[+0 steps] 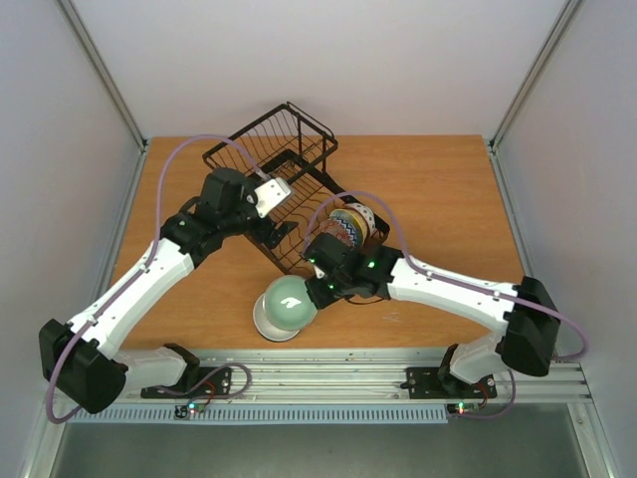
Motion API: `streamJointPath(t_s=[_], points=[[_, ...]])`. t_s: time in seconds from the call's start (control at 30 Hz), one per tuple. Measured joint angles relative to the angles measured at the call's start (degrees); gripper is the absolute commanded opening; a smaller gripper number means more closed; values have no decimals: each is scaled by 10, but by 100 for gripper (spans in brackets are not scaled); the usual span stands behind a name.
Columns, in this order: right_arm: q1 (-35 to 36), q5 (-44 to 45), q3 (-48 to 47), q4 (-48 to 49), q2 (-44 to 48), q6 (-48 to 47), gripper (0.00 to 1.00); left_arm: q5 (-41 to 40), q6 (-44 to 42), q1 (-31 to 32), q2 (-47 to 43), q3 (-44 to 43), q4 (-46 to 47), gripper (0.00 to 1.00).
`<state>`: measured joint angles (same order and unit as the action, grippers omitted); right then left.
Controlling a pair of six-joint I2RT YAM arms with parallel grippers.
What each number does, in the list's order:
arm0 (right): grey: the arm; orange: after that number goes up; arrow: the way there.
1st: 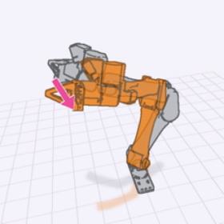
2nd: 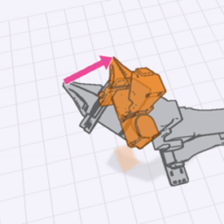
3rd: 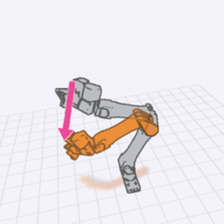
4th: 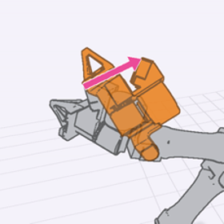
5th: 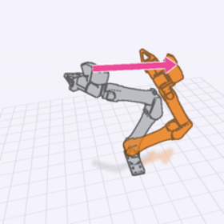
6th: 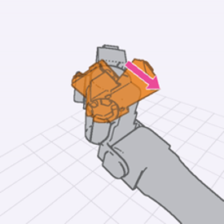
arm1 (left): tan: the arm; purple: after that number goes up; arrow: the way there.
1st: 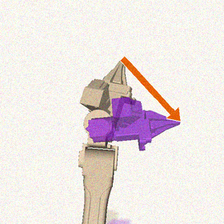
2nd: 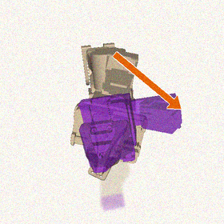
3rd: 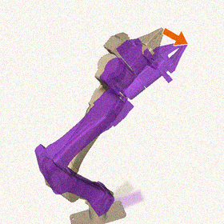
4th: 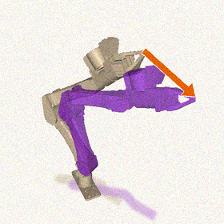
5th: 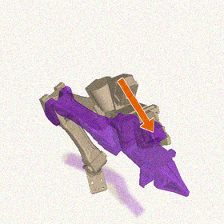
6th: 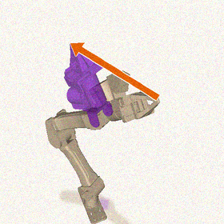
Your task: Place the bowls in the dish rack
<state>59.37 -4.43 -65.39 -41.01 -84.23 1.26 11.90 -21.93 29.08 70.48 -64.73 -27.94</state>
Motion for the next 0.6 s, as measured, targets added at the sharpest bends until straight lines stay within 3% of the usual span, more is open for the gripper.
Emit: streamJointPath(t_s=[0.27,0.5,0.6], points=[[0,91,-2,-59,67,0,1,46,-13,-3,0,-8,-36,98],[-20,147,-23,-95,79,-24,1,150,-44,-5,21,-39,-121,72],[-38,161,-31,-96,79,-37,1,184,-60,-5,37,-54,-155,69]])
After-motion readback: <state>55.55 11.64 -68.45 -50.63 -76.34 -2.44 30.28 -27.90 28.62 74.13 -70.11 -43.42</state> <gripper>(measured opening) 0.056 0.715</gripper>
